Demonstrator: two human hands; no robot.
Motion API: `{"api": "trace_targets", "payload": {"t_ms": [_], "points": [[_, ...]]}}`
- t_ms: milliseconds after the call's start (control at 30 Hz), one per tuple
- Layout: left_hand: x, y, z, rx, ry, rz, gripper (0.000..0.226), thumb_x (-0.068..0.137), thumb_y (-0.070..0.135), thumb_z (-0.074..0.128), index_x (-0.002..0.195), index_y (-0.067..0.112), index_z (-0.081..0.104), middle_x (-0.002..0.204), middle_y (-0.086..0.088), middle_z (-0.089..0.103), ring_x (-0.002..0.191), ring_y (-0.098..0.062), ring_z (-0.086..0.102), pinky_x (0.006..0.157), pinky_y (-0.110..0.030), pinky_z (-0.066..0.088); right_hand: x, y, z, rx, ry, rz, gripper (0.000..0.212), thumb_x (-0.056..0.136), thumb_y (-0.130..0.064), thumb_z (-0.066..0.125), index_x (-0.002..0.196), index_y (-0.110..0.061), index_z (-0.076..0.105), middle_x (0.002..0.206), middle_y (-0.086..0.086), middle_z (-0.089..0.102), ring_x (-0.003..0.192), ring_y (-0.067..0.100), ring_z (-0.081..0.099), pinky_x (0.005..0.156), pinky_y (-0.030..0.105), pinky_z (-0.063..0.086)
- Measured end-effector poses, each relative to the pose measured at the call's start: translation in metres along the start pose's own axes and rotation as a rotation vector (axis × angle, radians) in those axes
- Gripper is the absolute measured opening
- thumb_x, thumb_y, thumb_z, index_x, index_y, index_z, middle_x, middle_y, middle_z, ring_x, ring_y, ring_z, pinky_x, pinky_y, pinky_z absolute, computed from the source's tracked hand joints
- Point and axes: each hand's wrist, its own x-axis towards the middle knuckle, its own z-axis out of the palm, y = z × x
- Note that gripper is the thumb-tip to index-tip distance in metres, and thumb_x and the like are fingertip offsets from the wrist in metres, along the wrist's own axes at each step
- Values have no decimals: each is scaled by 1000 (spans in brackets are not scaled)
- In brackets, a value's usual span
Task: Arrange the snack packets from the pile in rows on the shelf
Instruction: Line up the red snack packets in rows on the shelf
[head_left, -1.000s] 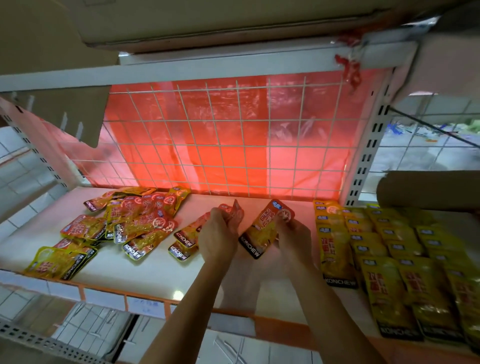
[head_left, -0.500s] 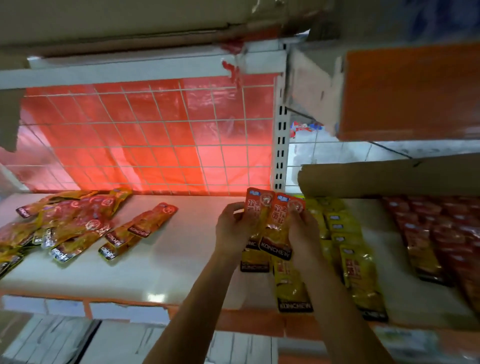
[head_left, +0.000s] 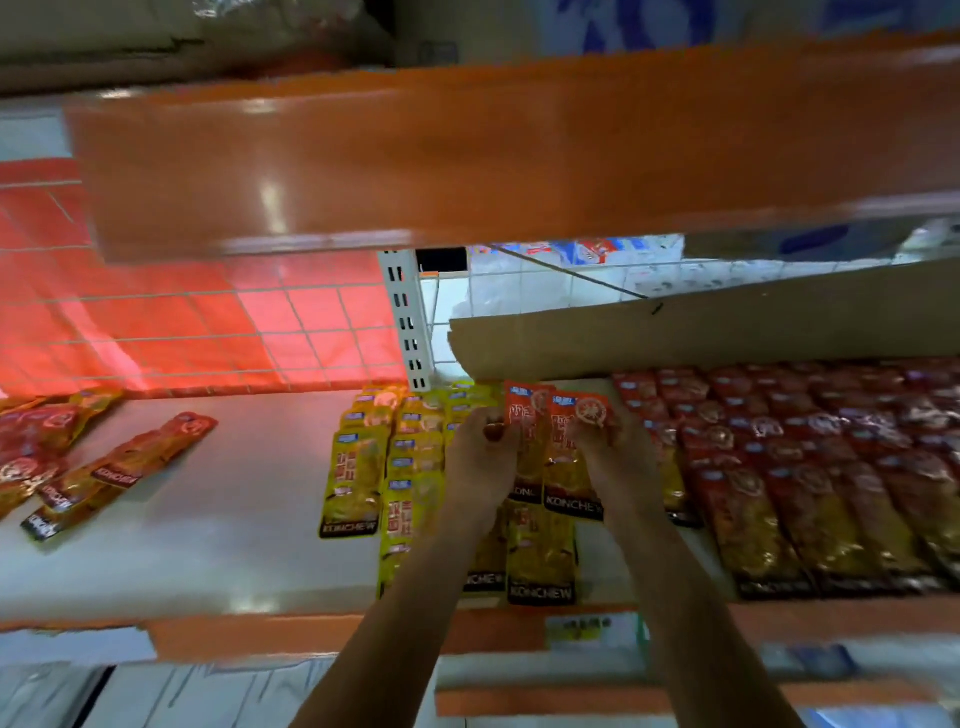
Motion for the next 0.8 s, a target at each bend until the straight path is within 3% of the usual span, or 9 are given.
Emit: {"api": "trace_targets", "payload": {"t_ms": [133, 233, 300, 367, 533, 667, 800], "points": [[-17, 5, 32, 74, -208, 13, 39, 88, 15, 57, 114, 43, 49, 87, 2, 68, 75, -11, 68, 68, -34, 58, 9, 12, -40, -35, 110, 26, 31, 84, -23, 63, 114, -17, 55, 89, -3, 63, 79, 15, 62, 68, 36, 53], [-28, 8, 52, 209, -325, 90, 67, 81, -3, 48, 131, 40, 44, 96, 10, 64, 75, 3, 60, 66, -17, 53, 13, 21, -69, -96, 199, -12, 31, 86, -22, 63, 116, -19, 53, 79, -9, 59, 60, 0, 59, 45, 17, 40], [-33, 12, 63, 263, -380, 131, 66, 81, -4, 48, 133, 37, 48, 106, 12, 60, 84, 0, 58, 73, -11, 51, 14, 27, -86, -134, 252, -14, 28, 86, -20, 61, 113, -16, 54, 73, -9, 57, 51, -9, 55, 35, 8, 33], [-37, 15, 72, 336, -417, 173, 61, 84, -1, 50, 133, 34, 52, 110, 12, 61, 91, -3, 58, 72, -2, 44, 14, 33, -99, -183, 276, 1, 30, 87, -20, 58, 116, -11, 57, 68, -7, 55, 43, -3, 52, 35, 8, 30], [-42, 15, 88, 492, -450, 226, 61, 84, -1, 49, 138, 27, 49, 128, 0, 61, 115, -17, 58, 97, -30, 49, 14, 42, -120, -221, 341, 37, 46, 89, -21, 57, 134, -13, 46, 72, -5, 55, 54, 6, 51, 45, 18, 30], [-40, 13, 94, 597, -457, 276, 57, 87, 2, 51, 139, 24, 48, 129, -7, 59, 116, -22, 56, 97, -31, 47, 15, 44, -125, -245, 335, 45, 40, 89, -23, 58, 126, -10, 51, 82, 2, 61, 55, 5, 50, 46, 19, 31], [-41, 11, 101, 626, -468, 303, 53, 89, 4, 51, 139, 21, 49, 124, -13, 58, 113, -26, 56, 95, -30, 46, 13, 47, -125, -273, 312, 36, 31, 88, -19, 58, 118, -10, 54, 66, -8, 53, 42, -1, 47, 37, 12, 30]]}}
